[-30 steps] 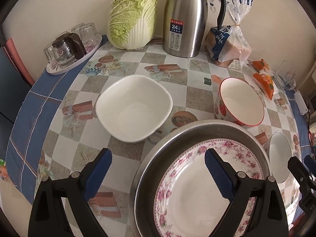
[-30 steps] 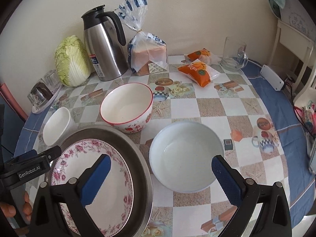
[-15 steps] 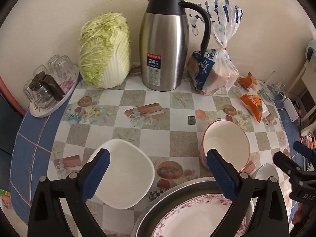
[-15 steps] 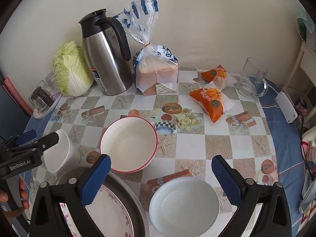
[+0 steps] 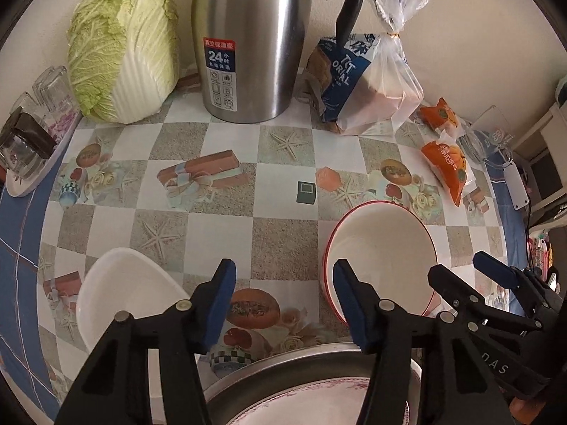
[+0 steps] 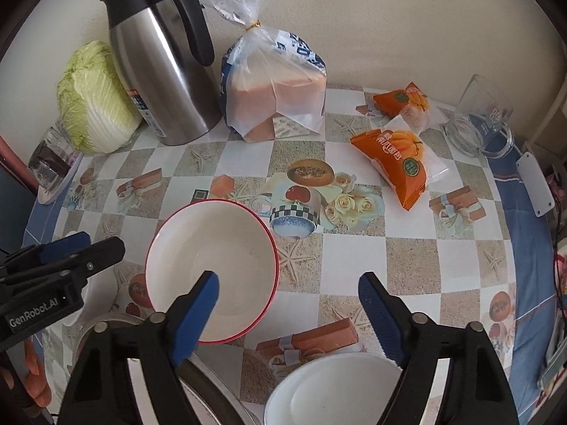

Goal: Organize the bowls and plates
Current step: 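Close the right tool on the red-rimmed bowl rim, then lift and carry the red-rimmed bowl with the right tool over the basin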

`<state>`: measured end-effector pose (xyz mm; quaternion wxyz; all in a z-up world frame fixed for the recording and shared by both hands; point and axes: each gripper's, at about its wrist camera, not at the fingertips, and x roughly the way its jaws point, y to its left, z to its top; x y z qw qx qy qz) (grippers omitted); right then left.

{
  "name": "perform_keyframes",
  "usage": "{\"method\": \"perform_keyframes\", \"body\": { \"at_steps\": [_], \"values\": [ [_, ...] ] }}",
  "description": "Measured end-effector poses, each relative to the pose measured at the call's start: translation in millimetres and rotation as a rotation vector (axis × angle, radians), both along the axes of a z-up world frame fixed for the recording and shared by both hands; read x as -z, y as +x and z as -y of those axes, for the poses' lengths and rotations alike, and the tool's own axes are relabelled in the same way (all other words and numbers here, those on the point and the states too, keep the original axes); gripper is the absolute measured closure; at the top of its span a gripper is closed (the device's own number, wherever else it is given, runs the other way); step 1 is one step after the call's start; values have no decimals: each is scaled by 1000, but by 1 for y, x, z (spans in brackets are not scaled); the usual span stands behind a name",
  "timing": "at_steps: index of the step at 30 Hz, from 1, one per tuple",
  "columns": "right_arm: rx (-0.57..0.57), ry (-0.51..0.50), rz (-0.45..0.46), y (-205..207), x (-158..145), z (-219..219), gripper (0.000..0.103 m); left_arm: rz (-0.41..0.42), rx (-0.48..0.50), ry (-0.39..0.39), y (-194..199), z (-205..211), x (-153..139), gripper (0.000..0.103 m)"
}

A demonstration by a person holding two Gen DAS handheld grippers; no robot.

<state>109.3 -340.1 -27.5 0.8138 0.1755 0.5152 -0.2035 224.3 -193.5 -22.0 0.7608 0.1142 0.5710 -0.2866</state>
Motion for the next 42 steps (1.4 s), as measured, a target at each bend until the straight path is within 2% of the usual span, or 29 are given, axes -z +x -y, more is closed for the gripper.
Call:
{"method": "perform_keyframes", "body": {
  "at_steps": [1, 3, 5, 7, 9, 10, 14, 21, 25, 28, 31, 33, 36, 42],
  "values": [
    [4, 14, -2, 1, 4, 2, 26, -7, 2, -4, -1, 2, 3, 46],
    [4, 29, -8, 4, 10, 4, 37, -28, 5, -11, -2, 6, 11, 49],
    [3, 48, -14, 5, 16, 5, 44, -50, 11, -9, -3, 10, 18, 57],
    [-1, 73, -17, 7, 22, 6, 55, -57, 19, 1, -5, 14, 25, 71],
    [-5, 80, -24, 8, 27, 6, 69, -59, 31, 11, -8, 19, 30, 76],
    [-8, 79, -28, 9, 29, 5, 73, -61, 36, 15, -8, 21, 33, 79],
    [-26, 93, -33, 15, 38, 4, 87, -84, 50, 37, -9, 28, 45, 80],
    [-39, 116, -51, 25, 50, 3, 89, -117, 54, 49, -10, 34, 62, 80],
    [-38, 134, -55, 28, 56, 3, 89, -174, 25, 37, -8, 34, 71, 80],
    [-40, 149, -58, 29, 60, 3, 89, -171, 32, 39, -10, 33, 74, 82],
    [-44, 154, -62, 30, 63, 2, 89, -175, 46, 25, -12, 39, 75, 89],
    [-41, 159, -60, 30, 65, 2, 89, -164, 58, 31, -13, 41, 74, 89],
    [-36, 163, -60, 29, 65, 3, 89, -180, 42, 0, -12, 40, 76, 90],
    [-7, 157, -47, 21, 60, 13, 90, -134, 83, 8, -23, 56, 73, 90]
  ]
}}
